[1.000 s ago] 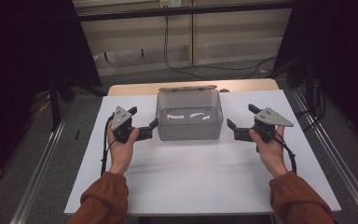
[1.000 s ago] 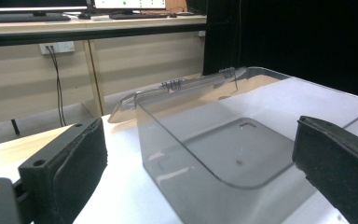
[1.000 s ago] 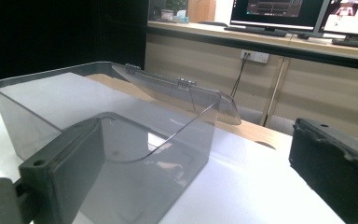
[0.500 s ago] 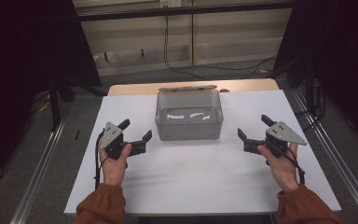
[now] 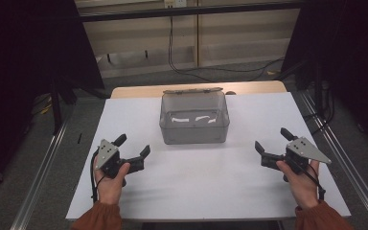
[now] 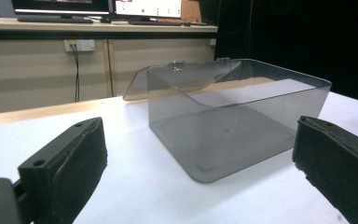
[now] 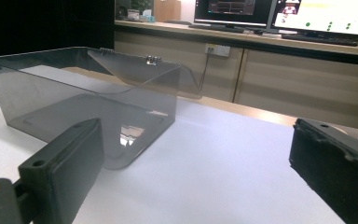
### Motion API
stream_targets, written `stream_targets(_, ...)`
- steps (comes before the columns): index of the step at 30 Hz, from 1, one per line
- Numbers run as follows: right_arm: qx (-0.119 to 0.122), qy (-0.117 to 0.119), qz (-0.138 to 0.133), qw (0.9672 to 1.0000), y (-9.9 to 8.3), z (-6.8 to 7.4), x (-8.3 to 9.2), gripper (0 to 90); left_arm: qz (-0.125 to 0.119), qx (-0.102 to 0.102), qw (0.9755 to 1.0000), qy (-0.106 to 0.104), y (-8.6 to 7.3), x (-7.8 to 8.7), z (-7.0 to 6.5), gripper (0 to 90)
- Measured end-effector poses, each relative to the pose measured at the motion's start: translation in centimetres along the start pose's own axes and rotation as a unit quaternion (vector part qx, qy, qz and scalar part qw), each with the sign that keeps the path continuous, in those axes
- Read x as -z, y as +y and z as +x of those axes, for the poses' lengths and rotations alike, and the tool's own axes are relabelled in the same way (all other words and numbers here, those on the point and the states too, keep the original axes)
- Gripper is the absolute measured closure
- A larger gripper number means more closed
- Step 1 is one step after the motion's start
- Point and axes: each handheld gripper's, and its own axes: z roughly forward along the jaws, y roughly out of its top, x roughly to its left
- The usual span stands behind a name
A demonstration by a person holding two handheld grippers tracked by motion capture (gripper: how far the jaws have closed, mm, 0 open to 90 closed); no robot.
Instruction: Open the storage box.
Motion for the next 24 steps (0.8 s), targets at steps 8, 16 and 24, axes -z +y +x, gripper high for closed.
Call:
stream_targets(8, 0.005, -0.018, 0.003, 0.9998, -0.8, -0.1, 2.4, 2.7, -0.002, 0.005, 0.9999, 0.012, -0.7, 2.2, -0.2, 3.0)
stream_targets(16, -0.006, -0.029, 0.0, 0.9996, -1.4, -0.1, 4.1, 2.5, 0.008, -0.013, 0.9998, 0.013, -1.6, 3.5, -1.0, 3.0)
stream_targets(24, -0.01, -0.034, -0.003, 0.9994, -1.9, 0.1, 4.0, 2.7, 0.009, -0.005, 0.9998, 0.017, -1.9, 3.5, -1.0, 3.0)
